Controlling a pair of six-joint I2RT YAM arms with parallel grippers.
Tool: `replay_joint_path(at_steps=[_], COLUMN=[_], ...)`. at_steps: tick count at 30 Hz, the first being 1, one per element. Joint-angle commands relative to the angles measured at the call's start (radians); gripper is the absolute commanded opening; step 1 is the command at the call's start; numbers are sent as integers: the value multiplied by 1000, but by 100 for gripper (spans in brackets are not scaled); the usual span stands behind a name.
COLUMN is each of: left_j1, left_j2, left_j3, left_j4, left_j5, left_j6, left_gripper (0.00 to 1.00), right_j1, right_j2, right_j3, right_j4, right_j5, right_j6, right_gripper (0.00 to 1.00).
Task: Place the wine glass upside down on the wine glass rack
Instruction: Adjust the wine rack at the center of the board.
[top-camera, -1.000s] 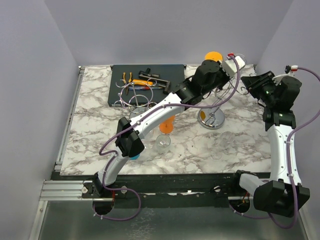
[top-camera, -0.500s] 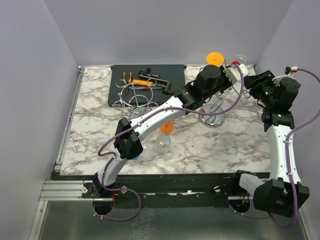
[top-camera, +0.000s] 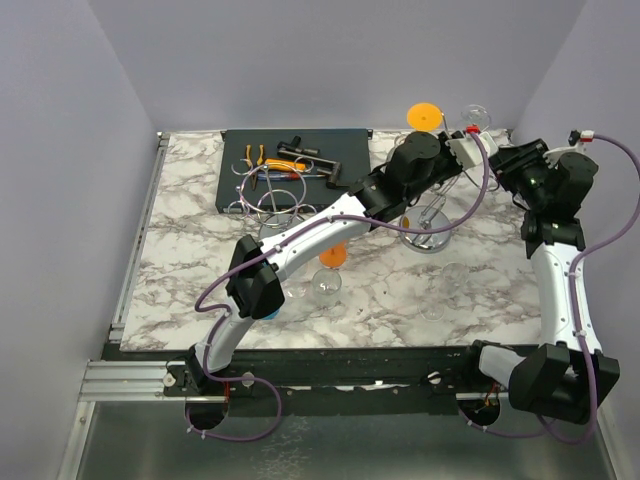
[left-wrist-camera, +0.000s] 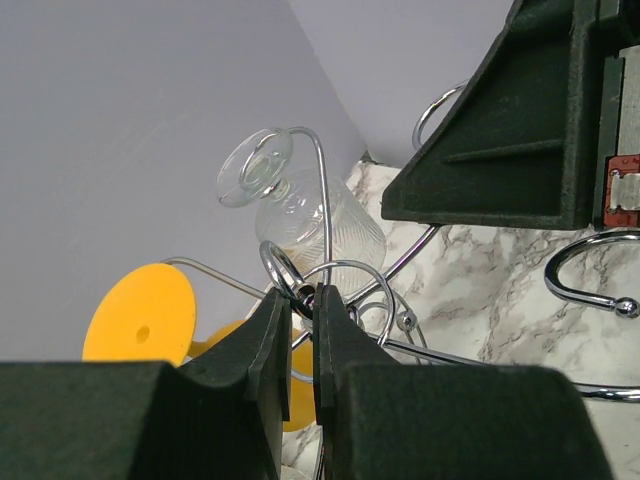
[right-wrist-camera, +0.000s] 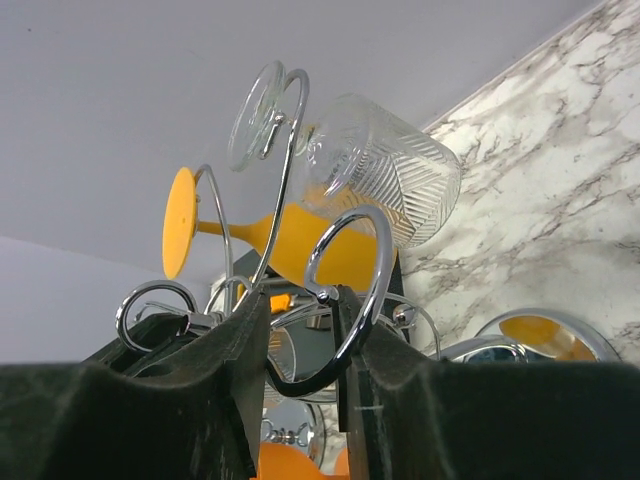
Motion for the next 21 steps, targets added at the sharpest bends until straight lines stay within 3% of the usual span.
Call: replay_joint_path(at_steps=[1, 10, 21], left_j1=[-57, -54, -52], left_j2=[-62, -42, 40], left_j3=[40, 93, 220], left_j4=[180, 202, 205], left_j5=[123, 129, 151], left_j6=[157, 215, 260], left_gripper=[0, 0, 0], right_j1=[7, 7, 7], right_j2=[54, 73, 82], right_j3=[24, 39, -60], right_j4=[89, 132, 206], right_j5=[-34, -49, -47], right_j6=[-43, -45, -22], right_gripper=[17, 10, 6])
